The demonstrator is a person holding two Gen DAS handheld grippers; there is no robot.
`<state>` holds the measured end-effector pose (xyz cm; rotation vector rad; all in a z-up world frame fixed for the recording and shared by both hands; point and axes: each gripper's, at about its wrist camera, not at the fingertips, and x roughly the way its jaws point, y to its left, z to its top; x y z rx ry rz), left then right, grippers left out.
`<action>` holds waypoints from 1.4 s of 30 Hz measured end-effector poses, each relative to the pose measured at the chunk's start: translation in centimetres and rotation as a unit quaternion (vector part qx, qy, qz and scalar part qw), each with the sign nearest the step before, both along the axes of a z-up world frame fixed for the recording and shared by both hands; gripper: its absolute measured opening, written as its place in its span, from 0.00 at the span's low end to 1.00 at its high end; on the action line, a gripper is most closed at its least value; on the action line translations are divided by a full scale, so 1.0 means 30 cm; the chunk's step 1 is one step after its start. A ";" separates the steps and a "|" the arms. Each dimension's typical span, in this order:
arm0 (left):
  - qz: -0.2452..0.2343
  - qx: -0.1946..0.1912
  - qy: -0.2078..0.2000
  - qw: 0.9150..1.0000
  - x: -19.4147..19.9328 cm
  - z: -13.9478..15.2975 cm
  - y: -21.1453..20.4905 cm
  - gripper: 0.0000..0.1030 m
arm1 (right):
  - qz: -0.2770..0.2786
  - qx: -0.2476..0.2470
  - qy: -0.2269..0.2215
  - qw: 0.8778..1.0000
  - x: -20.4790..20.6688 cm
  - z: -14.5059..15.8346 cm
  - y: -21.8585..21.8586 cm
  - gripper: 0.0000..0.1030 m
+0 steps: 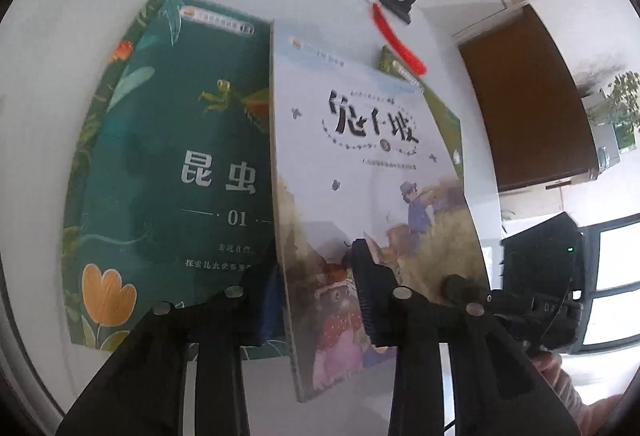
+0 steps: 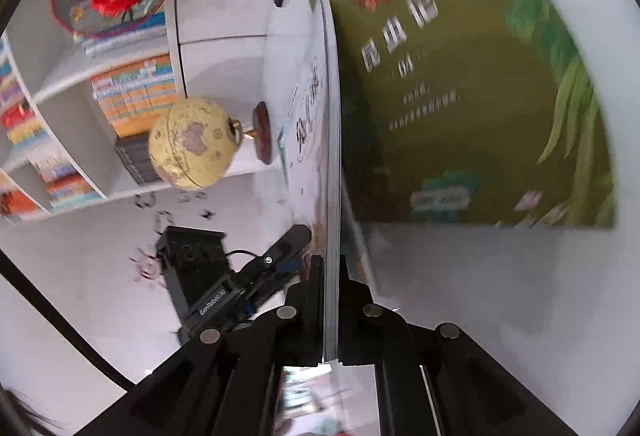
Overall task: Organize books
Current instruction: 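Carry the rabbit-family book over the sleeping-rabbit book with both tools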
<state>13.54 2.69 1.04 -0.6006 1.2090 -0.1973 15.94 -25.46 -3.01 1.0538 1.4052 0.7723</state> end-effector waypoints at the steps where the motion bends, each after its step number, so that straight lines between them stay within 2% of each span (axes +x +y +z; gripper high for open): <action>1: -0.007 0.022 -0.012 1.000 -0.006 0.018 -0.017 0.28 | 0.008 -0.015 -0.013 1.000 0.002 0.011 -0.001 0.04; 4: -0.054 0.085 -0.038 0.994 -0.006 0.068 -0.089 0.27 | 0.036 -0.066 -0.060 0.995 0.005 0.064 0.022 0.04; 6: -0.073 0.112 -0.054 0.990 -0.007 0.100 -0.123 0.27 | 0.064 -0.123 -0.104 0.985 0.002 0.108 0.054 0.06; 7: -0.074 0.112 -0.057 0.989 -0.008 0.108 -0.124 0.27 | 0.074 -0.141 -0.120 0.980 -0.001 0.123 0.066 0.06; 9: -0.070 0.086 -0.056 0.992 -0.003 0.114 -0.113 0.27 | 0.094 -0.171 -0.149 0.969 -0.012 0.153 0.096 0.07; 11: -0.077 0.061 -0.048 0.994 -0.001 0.103 -0.117 0.27 | 0.099 -0.176 -0.159 0.966 -0.021 0.159 0.107 0.08; 13: -0.099 0.071 -0.043 0.992 -0.005 0.088 -0.148 0.27 | 0.099 -0.168 -0.163 0.967 -0.028 0.161 0.118 0.09; 15: -0.100 0.086 -0.047 0.990 -0.009 0.085 -0.164 0.28 | 0.100 -0.170 -0.176 0.964 -0.037 0.178 0.144 0.09; 17: -0.089 0.067 -0.035 0.993 -0.001 0.071 -0.144 0.28 | 0.106 -0.191 -0.184 0.958 -0.041 0.179 0.166 0.09; 19: -0.087 0.054 -0.032 0.994 -0.003 0.070 -0.128 0.30 | 0.100 -0.188 -0.180 0.960 -0.043 0.165 0.161 0.09; 20: -0.087 0.051 -0.031 0.994 -0.003 0.069 -0.122 0.31 | 0.096 -0.186 -0.180 0.961 -0.045 0.163 0.156 0.09; 24: -0.069 0.037 -0.020 0.997 -0.001 0.064 -0.094 0.36 | 0.106 -0.206 -0.209 0.950 -0.055 0.193 0.169 0.09; 29: -0.044 0.035 -0.009 0.998 -0.010 0.056 -0.069 0.39 | 0.107 -0.210 -0.220 0.947 -0.055 0.209 0.170 0.09; 32: -0.055 0.068 -0.016 0.996 -0.015 0.068 -0.093 0.38 | 0.113 -0.217 -0.225 0.943 -0.058 0.214 0.186 0.09; 34: -0.088 0.131 -0.036 0.987 -0.027 0.095 -0.143 0.37 | 0.118 -0.224 -0.230 0.940 -0.064 0.216 0.195 0.09; 37: -0.121 0.198 -0.062 0.971 -0.046 0.127 -0.188 0.37 | 0.129 -0.239 -0.245 0.931 -0.079 0.223 0.225 0.09; 38: -0.124 0.207 -0.072 0.968 -0.059 0.136 -0.192 0.37 | 0.131 -0.242 -0.249 0.929 -0.085 0.227 0.229 0.09; 42: -0.123 0.205 -0.094 0.967 -0.094 0.164 -0.166 0.37 | 0.122 -0.230 -0.259 0.930 -0.109 0.241 0.226 0.10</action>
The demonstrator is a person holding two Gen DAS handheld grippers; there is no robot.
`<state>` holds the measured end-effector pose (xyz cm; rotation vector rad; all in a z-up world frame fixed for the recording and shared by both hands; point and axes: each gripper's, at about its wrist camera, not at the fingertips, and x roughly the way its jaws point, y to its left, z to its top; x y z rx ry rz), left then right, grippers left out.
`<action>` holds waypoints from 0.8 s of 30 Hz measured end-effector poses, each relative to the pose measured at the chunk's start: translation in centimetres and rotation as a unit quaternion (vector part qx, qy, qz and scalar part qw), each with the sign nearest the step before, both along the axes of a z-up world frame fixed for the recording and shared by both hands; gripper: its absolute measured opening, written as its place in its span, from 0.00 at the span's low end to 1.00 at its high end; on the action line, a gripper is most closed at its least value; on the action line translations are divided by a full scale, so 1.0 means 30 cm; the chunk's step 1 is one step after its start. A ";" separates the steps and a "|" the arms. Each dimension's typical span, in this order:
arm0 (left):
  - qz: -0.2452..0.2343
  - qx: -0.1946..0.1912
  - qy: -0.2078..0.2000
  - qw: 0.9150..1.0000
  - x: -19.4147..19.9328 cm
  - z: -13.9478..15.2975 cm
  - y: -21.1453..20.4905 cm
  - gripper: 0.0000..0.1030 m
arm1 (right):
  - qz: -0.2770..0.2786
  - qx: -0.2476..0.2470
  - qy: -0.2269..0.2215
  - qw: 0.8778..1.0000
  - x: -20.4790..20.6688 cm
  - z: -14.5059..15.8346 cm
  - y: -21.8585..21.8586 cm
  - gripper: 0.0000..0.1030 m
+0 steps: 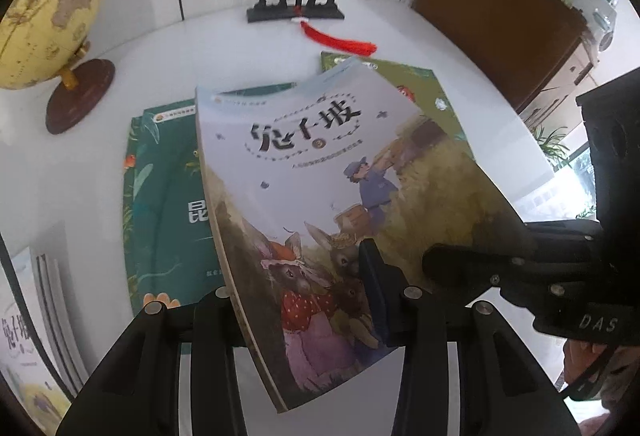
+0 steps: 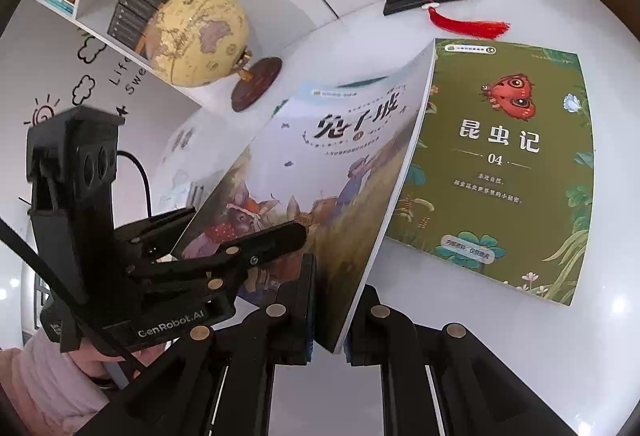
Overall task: Organize books
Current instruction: 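Carry the rabbit-family book over the sleeping-rabbit book with both tools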
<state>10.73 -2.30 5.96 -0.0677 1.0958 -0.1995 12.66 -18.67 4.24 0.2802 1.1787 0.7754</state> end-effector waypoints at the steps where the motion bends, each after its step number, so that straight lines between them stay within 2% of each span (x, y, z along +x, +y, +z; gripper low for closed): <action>1: -0.001 0.002 -0.006 1.000 -0.011 0.011 0.007 0.37 | 0.001 0.001 -0.004 1.000 -0.006 0.006 0.001 0.10; 8: 0.014 -0.002 -0.022 1.000 -0.040 0.056 0.067 0.37 | 0.013 0.007 -0.033 0.999 -0.057 0.064 0.050 0.10; 13: 0.035 0.001 -0.035 0.999 -0.108 0.100 0.151 0.37 | 0.028 0.007 -0.047 0.998 -0.101 0.105 0.134 0.10; 24: 0.103 0.007 -0.054 0.993 -0.311 0.179 0.440 0.37 | 0.068 0.017 -0.067 0.995 -0.242 0.201 0.447 0.11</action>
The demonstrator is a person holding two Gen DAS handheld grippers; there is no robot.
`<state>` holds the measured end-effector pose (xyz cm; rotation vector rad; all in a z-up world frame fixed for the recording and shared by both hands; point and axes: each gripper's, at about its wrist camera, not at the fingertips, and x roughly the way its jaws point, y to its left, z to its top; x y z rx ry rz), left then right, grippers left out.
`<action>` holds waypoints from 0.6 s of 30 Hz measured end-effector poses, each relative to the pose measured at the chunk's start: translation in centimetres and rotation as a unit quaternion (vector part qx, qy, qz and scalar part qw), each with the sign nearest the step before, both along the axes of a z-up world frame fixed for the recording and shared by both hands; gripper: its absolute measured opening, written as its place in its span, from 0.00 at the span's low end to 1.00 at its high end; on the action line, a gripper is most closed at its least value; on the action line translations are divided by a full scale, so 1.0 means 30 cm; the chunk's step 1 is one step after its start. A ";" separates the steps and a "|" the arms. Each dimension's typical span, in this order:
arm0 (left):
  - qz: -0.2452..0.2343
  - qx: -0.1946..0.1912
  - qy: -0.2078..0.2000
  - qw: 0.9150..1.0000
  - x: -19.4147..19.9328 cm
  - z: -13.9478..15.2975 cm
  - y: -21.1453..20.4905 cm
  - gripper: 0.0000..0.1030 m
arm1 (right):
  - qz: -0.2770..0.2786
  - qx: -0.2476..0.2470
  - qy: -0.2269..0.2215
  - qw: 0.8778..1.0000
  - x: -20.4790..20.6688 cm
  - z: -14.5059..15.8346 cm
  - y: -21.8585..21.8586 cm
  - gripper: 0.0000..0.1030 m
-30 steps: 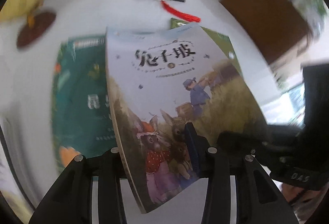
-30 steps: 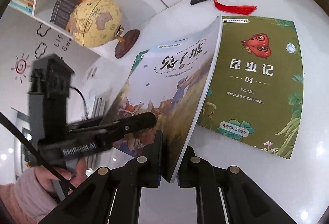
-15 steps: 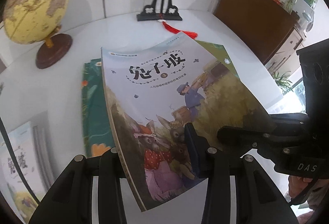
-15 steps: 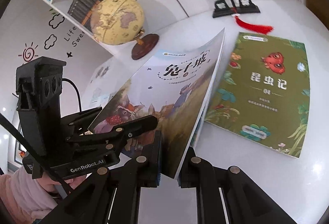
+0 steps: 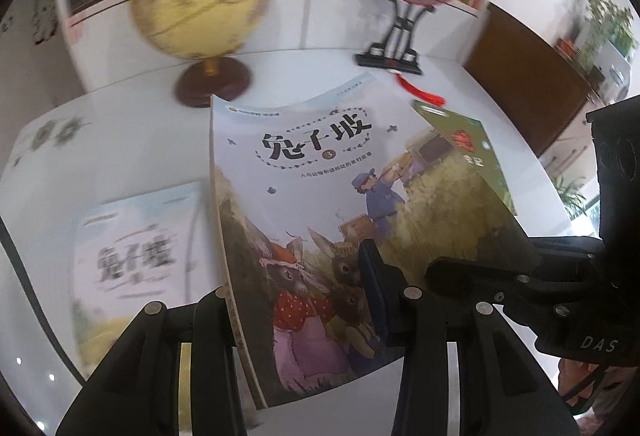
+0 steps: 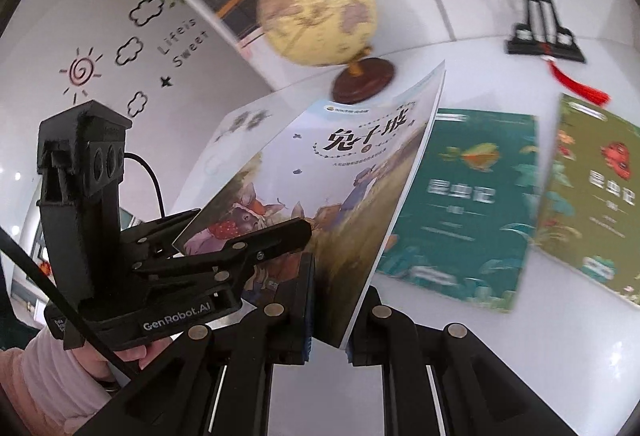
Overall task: Organize books
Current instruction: 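Carry the rabbit-family book over the sleeping-rabbit book with both tools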
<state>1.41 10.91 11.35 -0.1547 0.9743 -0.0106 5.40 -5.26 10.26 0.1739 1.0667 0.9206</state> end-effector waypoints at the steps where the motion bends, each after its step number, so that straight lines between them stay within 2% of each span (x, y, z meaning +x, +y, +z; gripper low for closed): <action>1: 0.005 0.000 -0.001 1.000 -0.016 0.003 0.023 0.37 | 0.004 0.002 0.001 1.000 -0.012 0.005 0.029 0.11; 10: 0.060 -0.001 -0.001 0.998 -0.180 0.009 0.266 0.37 | 0.049 0.004 -0.005 0.999 -0.129 0.019 0.316 0.11; 18: 0.089 -0.011 0.013 0.996 -0.271 -0.035 0.403 0.37 | 0.073 -0.003 0.009 0.997 -0.204 -0.015 0.502 0.11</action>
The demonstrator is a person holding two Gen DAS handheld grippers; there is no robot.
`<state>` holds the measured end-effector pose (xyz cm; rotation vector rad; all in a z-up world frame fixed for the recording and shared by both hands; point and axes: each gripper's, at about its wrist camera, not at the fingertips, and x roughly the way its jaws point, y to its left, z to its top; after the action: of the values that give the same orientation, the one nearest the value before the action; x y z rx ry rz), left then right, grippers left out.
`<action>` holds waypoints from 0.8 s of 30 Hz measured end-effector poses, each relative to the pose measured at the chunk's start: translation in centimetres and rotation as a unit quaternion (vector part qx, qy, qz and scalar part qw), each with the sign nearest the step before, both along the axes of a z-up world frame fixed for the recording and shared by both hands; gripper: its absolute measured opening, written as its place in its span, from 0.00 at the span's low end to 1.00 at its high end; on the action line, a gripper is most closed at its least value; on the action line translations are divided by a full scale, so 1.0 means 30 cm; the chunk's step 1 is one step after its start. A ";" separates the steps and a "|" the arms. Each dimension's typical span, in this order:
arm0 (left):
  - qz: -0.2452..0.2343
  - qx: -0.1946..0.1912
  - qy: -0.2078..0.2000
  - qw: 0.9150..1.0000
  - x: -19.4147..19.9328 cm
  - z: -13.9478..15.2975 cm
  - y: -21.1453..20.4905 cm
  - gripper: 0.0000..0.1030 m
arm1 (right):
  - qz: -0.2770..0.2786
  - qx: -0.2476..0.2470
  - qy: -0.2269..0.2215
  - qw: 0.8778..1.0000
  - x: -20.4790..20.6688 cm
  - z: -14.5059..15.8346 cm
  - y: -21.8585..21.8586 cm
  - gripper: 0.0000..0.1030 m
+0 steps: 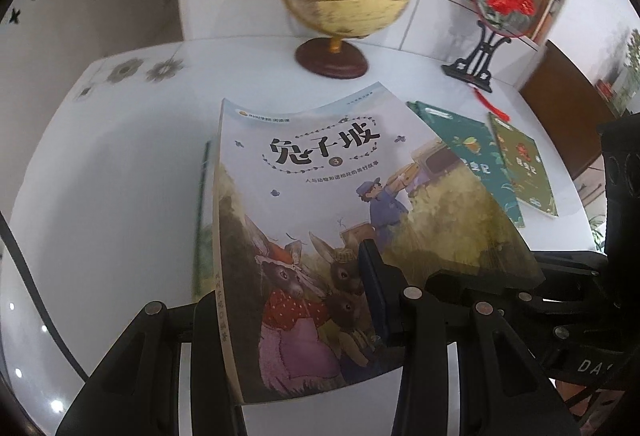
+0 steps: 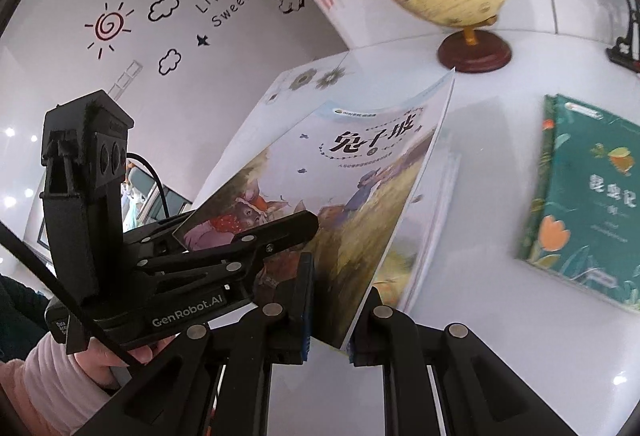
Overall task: Organize books
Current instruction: 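Carry the rabbit-family book over the sleeping-rabbit book with both tools, then lower the rabbit-family book onto the stack with both tools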
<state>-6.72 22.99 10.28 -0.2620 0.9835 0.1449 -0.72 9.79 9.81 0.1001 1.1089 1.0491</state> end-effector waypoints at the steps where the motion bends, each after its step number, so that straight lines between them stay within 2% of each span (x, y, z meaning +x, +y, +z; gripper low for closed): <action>1: 0.004 -0.002 0.002 1.000 -0.009 -0.007 0.009 0.37 | 0.003 -0.003 0.000 1.000 -0.008 -0.005 0.020 0.11; 12: 0.010 -0.032 0.022 0.999 -0.045 -0.079 0.067 0.37 | -0.005 -0.031 0.006 0.999 -0.072 -0.066 0.107 0.12; 17: 0.010 -0.052 0.036 0.998 -0.042 -0.110 0.072 0.37 | -0.018 -0.036 0.031 0.999 -0.054 -0.103 0.109 0.12; 21: 0.012 -0.048 0.049 0.998 -0.033 -0.125 0.066 0.37 | -0.025 -0.050 0.047 0.997 -0.050 -0.139 0.116 0.12; 23: 0.022 -0.052 0.053 0.997 -0.031 -0.129 0.077 0.43 | -0.029 -0.053 0.051 0.997 -0.051 -0.149 0.116 0.13; 24: 0.032 -0.051 0.061 0.996 -0.028 -0.134 0.086 0.50 | -0.032 -0.054 0.055 0.997 -0.048 -0.154 0.117 0.14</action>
<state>-7.57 25.56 6.27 -0.3816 1.1057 0.1705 -2.16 13.30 5.18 0.1072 1.2529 0.9343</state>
